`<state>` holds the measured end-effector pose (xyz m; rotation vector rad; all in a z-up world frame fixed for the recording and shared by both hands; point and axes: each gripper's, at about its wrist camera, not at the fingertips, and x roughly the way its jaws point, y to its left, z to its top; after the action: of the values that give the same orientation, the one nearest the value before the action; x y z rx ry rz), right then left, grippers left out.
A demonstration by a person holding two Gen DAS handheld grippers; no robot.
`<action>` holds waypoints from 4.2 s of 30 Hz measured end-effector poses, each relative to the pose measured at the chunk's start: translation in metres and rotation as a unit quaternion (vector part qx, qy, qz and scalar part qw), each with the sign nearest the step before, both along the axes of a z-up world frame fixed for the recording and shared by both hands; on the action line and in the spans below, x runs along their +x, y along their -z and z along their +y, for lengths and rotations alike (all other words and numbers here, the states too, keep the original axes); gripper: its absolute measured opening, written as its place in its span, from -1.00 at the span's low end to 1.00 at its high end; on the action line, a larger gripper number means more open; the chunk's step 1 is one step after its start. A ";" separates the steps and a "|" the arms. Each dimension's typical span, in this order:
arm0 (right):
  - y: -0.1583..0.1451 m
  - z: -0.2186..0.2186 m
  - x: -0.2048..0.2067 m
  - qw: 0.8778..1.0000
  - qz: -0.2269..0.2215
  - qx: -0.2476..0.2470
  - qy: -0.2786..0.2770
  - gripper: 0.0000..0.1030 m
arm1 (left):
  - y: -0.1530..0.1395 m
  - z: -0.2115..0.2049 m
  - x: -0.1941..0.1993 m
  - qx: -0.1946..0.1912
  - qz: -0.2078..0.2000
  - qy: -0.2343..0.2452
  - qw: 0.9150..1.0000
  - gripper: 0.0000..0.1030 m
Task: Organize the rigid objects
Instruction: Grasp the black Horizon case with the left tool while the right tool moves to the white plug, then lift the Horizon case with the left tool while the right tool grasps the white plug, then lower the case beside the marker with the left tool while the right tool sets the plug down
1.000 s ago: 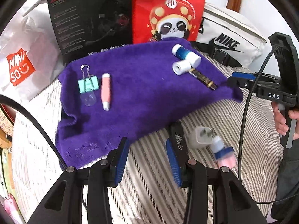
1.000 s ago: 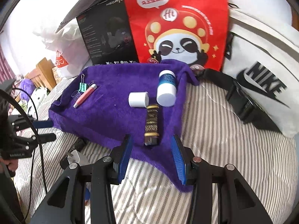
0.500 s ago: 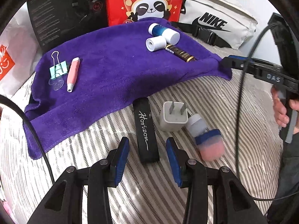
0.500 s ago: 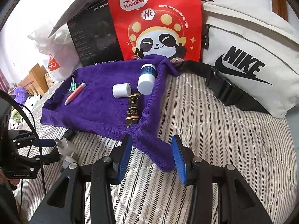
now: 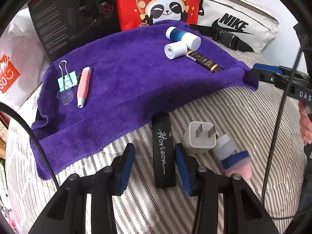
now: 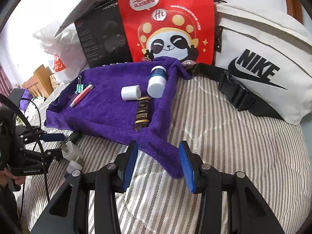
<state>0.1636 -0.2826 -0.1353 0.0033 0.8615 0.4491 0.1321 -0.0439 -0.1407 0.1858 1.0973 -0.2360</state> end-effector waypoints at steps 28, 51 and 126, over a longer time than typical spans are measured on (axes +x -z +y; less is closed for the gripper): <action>-0.004 0.023 -0.016 0.999 0.008 0.003 -0.033 -0.13 | -0.005 0.057 -0.016 -0.024 0.000 -0.070 0.997 -0.59; 0.012 0.133 -0.045 0.986 0.024 -0.051 -0.155 -0.17 | -0.006 0.100 -0.029 -0.025 -0.014 -0.084 0.996 -0.59; -0.041 0.103 0.136 0.998 0.018 -0.043 -0.038 -0.49 | -0.051 0.083 0.131 -0.085 -0.030 -0.022 0.996 -0.59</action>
<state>0.3000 -0.1799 -0.0943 -0.1009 0.9184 0.4832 0.2634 0.0394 -0.0893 0.0158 1.0158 -0.2808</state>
